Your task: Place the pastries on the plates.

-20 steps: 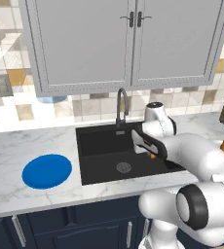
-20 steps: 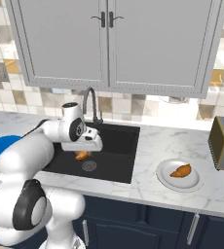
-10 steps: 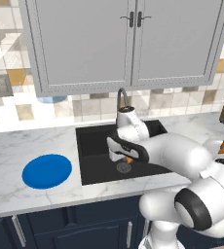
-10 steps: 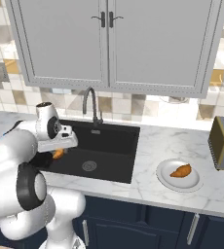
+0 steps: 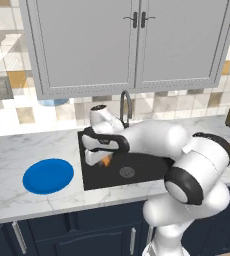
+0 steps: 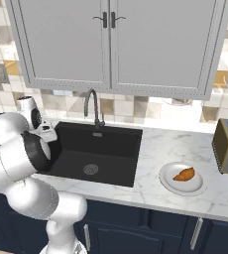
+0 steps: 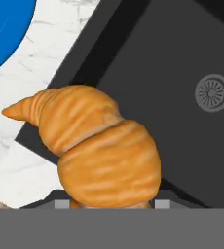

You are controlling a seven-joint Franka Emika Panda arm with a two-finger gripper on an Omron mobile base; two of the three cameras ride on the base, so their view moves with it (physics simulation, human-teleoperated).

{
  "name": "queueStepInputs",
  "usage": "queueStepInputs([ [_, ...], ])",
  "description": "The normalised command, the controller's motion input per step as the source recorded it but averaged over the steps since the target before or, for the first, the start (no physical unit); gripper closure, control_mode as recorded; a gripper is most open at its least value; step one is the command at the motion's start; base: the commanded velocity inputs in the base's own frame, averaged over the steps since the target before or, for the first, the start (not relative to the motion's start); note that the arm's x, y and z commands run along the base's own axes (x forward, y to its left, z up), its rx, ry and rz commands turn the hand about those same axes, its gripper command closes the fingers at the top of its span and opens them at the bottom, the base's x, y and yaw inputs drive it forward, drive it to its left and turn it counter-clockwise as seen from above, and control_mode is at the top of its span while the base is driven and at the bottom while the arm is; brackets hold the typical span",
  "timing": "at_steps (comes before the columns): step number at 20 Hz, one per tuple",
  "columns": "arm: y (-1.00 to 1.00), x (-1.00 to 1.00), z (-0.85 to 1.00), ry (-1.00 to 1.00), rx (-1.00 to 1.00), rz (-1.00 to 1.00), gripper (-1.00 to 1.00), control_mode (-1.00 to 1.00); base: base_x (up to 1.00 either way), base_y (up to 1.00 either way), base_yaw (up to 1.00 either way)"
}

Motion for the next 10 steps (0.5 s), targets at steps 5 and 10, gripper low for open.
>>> queueStepInputs([
  [5, 1.0, 0.1, 0.01, 0.09, -0.06, 0.16, 1.0, -1.0, 0.0, 0.0, 0.0],
  [10, 0.98, 0.01, -0.1, 0.01, -0.12, 0.09, 1.0, -1.0, 0.0, 0.0, 0.0],
])
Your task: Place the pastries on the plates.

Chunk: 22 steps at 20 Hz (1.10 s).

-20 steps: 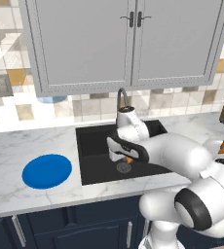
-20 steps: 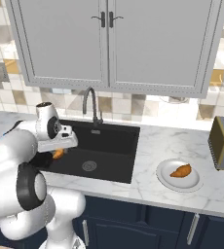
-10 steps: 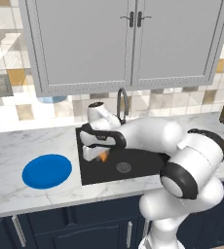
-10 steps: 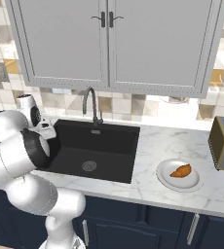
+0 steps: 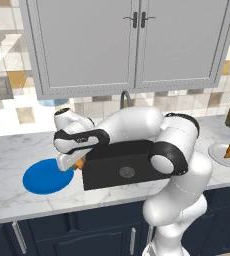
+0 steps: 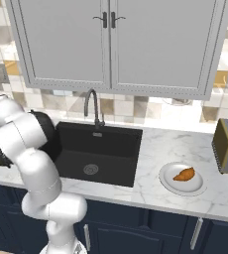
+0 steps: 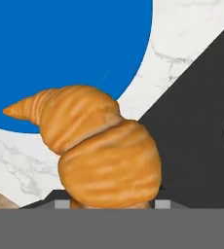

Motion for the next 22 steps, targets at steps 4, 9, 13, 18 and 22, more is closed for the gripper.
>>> queueStepInputs([
  [4, 0.74, 0.07, -0.18, 0.0, -0.09, 0.03, 1.0, -1.0, 0.0, 0.0, 0.0],
  [9, 0.32, 0.19, -0.25, -0.04, -0.02, 0.0, 1.0, -1.0, 0.0, 0.0, 0.0],
  [13, 0.19, 0.15, -0.27, -0.01, 0.0, 0.0, 1.0, -1.0, 0.0, 0.0, 0.0],
  [18, 0.19, 0.17, -0.29, -0.02, 0.0, 0.0, 1.0, -1.0, 0.0, 0.0, 0.0],
  [22, 0.01, 0.14, -0.29, -0.04, 0.0, 0.0, 1.0, -1.0, 0.0, 0.0, 0.0],
])
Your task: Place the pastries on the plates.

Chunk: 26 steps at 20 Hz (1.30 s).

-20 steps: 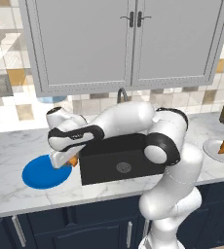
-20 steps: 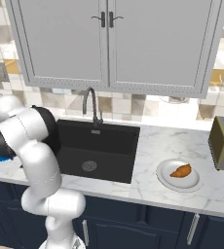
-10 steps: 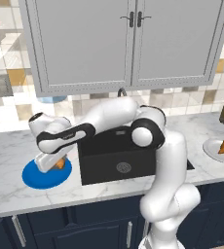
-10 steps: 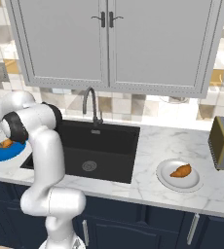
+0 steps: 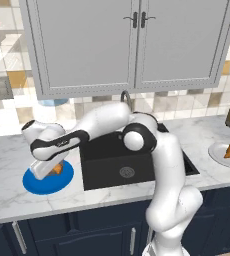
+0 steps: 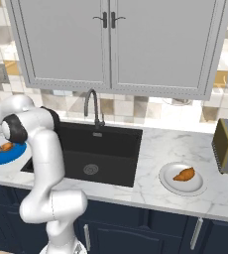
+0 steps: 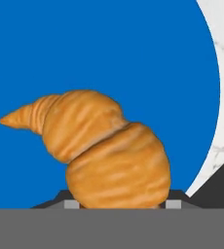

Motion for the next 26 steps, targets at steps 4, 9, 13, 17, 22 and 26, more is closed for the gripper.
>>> queueStepInputs([
  [4, 0.0, 0.0, -0.25, -0.02, 0.03, 0.0, 1.0, -1.0, 0.0, 0.0, 0.0],
  [9, 0.0, 0.0, -0.18, 0.0, 0.06, 0.0, -1.0, -1.0, 0.0, 0.0, 0.0],
  [13, 0.0, 0.0, 0.0, 0.0, 0.09, 0.0, -1.0, -1.0, 0.0, 0.0, 0.0],
  [17, 0.0, -0.02, 0.02, 0.0, 0.07, 0.0, -1.0, -1.0, 0.0, 0.0, 0.0],
  [22, 0.0, -0.14, 0.15, 0.0, 0.02, 0.0, -1.0, -1.0, 0.0, 0.0, 0.0],
  [26, 0.0, -0.25, 0.4, 0.0, 0.0, 0.0, -1.0, -1.0, 0.0, 0.0, 0.0],
])
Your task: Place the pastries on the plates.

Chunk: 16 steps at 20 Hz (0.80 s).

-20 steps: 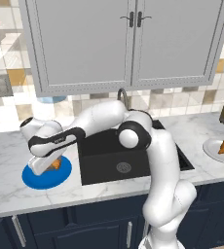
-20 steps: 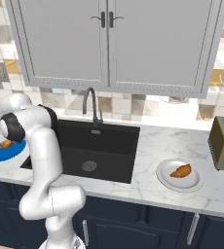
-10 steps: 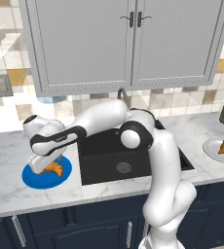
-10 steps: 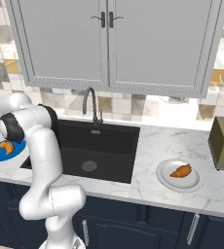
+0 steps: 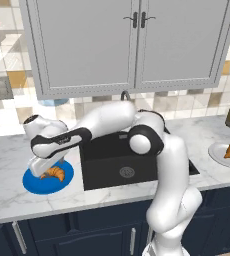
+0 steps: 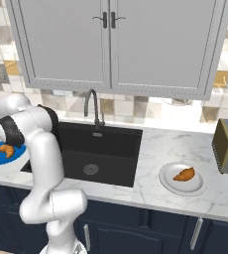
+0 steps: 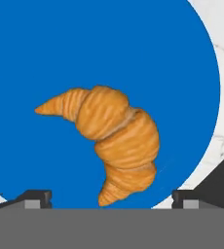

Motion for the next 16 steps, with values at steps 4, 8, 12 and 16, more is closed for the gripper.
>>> queueStepInputs([
  [4, 0.0, -0.36, 0.43, -0.02, 0.0, 0.0, -1.0, -1.0, 0.0, 0.0, 0.0],
  [8, -0.01, -0.54, 0.27, -0.04, 0.0, 0.0, -1.0, -1.0, 0.0, 0.0, 0.0],
  [12, -0.18, -0.58, 0.2, -0.05, 0.0, 0.0, -1.0, -1.0, 0.0, 0.0, 0.0],
  [16, -0.29, -0.63, 0.2, -0.08, 0.0, 0.0, -1.0, -1.0, 0.0, 0.0, 0.0],
])
